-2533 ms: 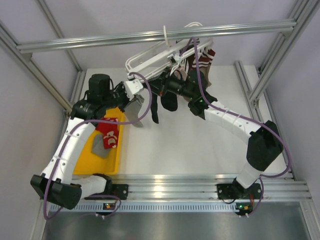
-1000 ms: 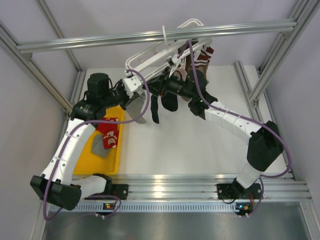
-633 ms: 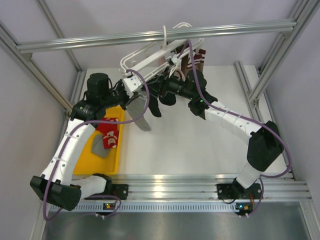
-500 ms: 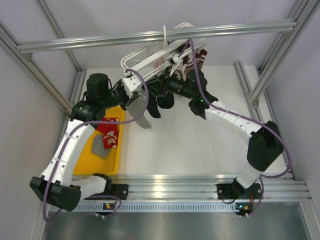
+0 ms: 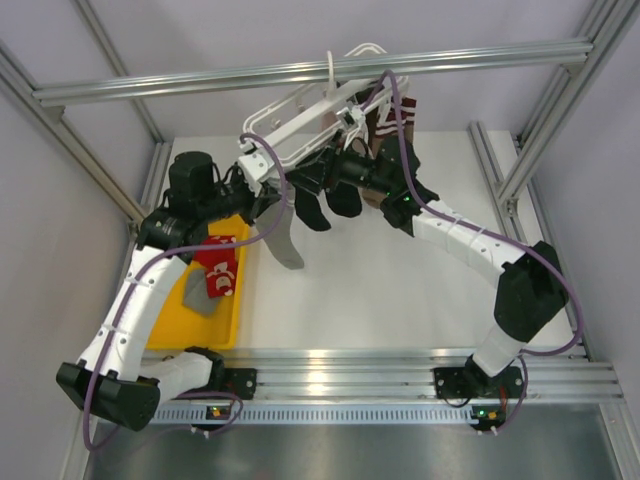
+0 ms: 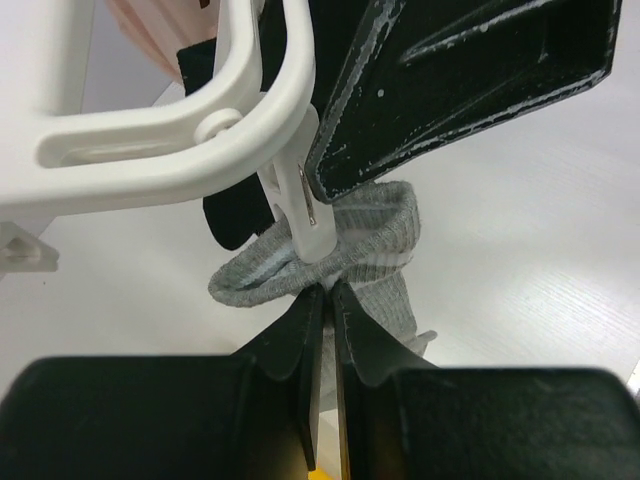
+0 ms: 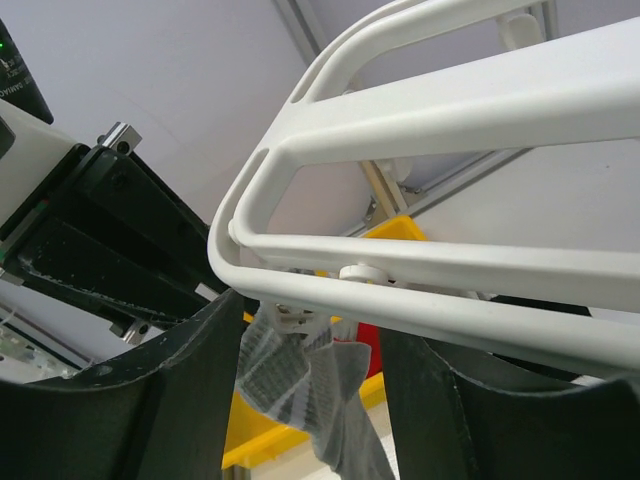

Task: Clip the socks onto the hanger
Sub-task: Clamp the sock onto the hanger.

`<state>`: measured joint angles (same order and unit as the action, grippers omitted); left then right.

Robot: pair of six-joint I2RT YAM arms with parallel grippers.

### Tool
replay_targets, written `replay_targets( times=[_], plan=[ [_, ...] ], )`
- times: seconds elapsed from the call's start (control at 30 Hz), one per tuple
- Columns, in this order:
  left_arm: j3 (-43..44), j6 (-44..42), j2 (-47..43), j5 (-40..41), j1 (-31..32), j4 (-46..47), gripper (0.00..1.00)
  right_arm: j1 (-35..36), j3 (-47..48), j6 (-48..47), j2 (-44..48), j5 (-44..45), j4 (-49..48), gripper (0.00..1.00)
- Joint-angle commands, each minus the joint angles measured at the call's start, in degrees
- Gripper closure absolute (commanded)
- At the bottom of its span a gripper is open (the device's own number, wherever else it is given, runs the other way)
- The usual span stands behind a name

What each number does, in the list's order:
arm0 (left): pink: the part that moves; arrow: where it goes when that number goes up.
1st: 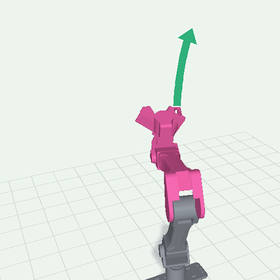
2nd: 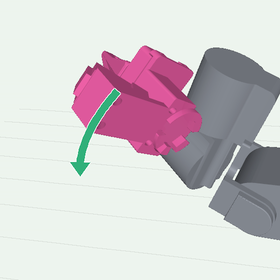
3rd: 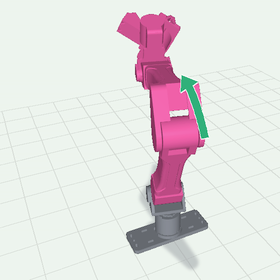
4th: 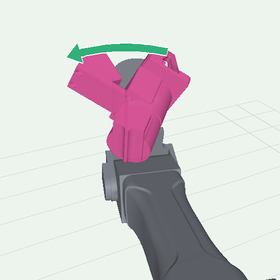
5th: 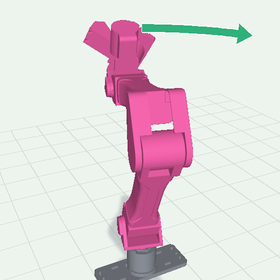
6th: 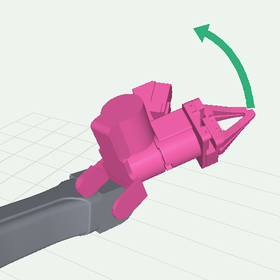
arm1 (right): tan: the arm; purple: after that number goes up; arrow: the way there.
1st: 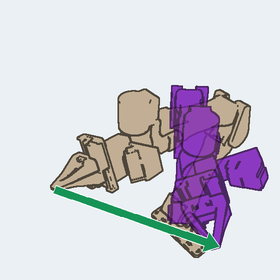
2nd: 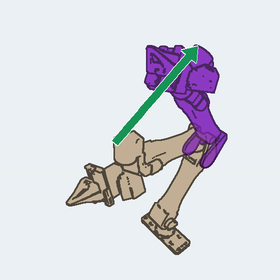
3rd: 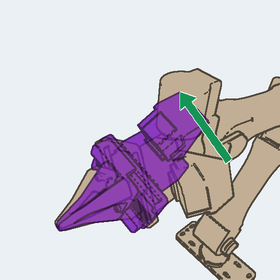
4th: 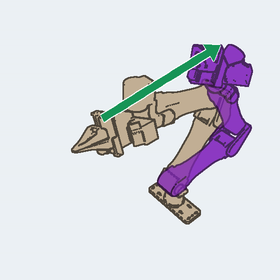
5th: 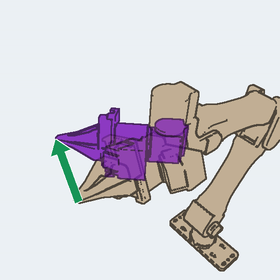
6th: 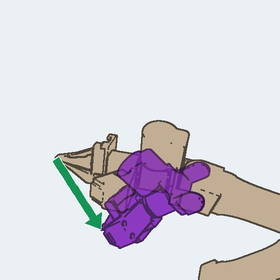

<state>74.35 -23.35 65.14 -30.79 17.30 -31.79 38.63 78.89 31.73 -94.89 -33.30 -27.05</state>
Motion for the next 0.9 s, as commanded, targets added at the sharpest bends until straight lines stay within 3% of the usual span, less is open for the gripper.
replay_targets(
  times=[0.0, 0.13, 0.17, 0.27, 0.4, 0.63, 0.77, 0.87],
  plan=[
    [-0.1, 4.7, -0.6, -2.5, 0.3, 5.5, 0.87, 0.6, 2.1, -1.0, 1.1, 0.2, -0.8, 0.46],
    [0.4, 6.6, -0.4, -3.1, 0.3, 6.0, 0.81, 0.7, 2.2, -2.9, 1.5, 1.5, 0.1, 0.61],
    [0.7, 7.0, -0.3, -3.1, 0.3, 6.0, 0.78, 0.7, 2.2, -3.0, 1.6, 1.6, 0.1, 0.77],
    [0.9, 9.4, -0.3, -1.8, 0.3, 5.5, 0.62, 0.5, 2.1, -3.3, 2.2, 1.6, 0.4, 1.0],
    [1.0, 12.9, -1.0, 1.2, 0.2, 3.8, 0.52, -0.1, 1.4, -3.3, 3.7, 1.0, 0.9, 1.0],
    [-2.3, 18.4, -7.6, 7.5, -2.0, 3.2, 0.51, -1.4, -1.4, -6.9, 6.6, 1.1, 1.6, 1.0],
    [-2.2, 23.1, -9.2, 9.3, -7.3, 4.4, 0.49, -1.3, -2.4, -9.1, 7.7, 0.9, 2.2, 0.63],
    [-0.5, 31.5, -8.3, 2.8, -15.7, 5.0, 0.49, -1.3, -2.7, -10.7, 8.8, 1.7, 2.3, 0.59]
  ],
)
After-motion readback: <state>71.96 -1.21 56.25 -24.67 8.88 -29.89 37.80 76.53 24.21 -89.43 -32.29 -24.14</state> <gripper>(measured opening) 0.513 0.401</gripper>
